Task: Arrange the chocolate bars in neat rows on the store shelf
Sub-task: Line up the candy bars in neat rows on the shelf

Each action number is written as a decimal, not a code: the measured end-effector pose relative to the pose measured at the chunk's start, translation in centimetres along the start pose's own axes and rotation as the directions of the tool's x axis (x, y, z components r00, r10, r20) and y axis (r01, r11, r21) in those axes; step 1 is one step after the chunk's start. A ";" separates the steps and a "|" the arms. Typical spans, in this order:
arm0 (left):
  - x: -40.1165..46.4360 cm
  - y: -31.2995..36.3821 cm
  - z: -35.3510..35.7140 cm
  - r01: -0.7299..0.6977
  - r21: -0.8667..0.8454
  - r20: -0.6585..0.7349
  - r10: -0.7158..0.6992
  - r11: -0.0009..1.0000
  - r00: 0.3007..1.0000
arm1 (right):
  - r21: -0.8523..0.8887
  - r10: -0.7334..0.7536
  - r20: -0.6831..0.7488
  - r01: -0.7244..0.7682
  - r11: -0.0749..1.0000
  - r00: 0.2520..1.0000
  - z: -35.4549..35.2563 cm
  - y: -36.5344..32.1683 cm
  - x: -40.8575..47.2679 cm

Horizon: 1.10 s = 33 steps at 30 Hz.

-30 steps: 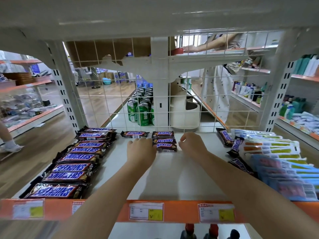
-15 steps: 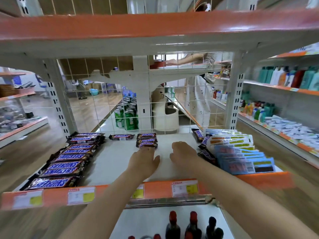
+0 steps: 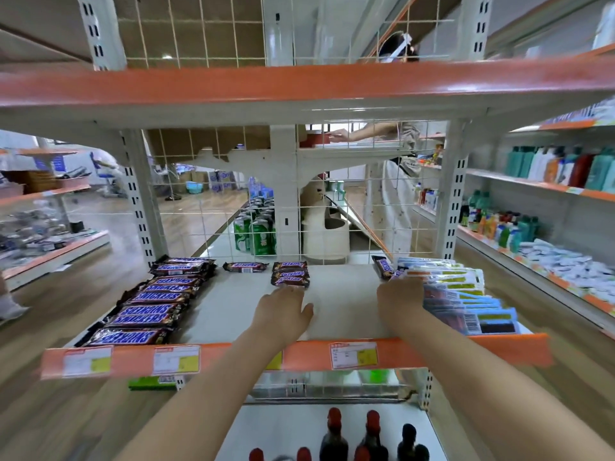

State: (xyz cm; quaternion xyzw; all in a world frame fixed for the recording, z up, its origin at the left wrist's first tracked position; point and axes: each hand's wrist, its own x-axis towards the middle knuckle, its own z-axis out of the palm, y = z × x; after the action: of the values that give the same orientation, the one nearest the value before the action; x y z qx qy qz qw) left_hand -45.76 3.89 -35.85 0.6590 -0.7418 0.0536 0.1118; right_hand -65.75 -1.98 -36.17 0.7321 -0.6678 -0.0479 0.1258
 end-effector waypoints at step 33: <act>0.2 -3.1 0.9 0.223 -0.642 0.008 -0.285 0.733 0.959 | -0.038 -0.341 -0.660 0.424 0.905 0.669 -0.5 -2.9 0.3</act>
State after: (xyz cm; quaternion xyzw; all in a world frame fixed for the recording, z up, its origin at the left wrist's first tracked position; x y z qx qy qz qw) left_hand -42.76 3.07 -36.85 0.6738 -0.6128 -0.1869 0.3682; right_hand -62.84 -2.05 -36.41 0.8317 -0.4142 0.2245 0.2937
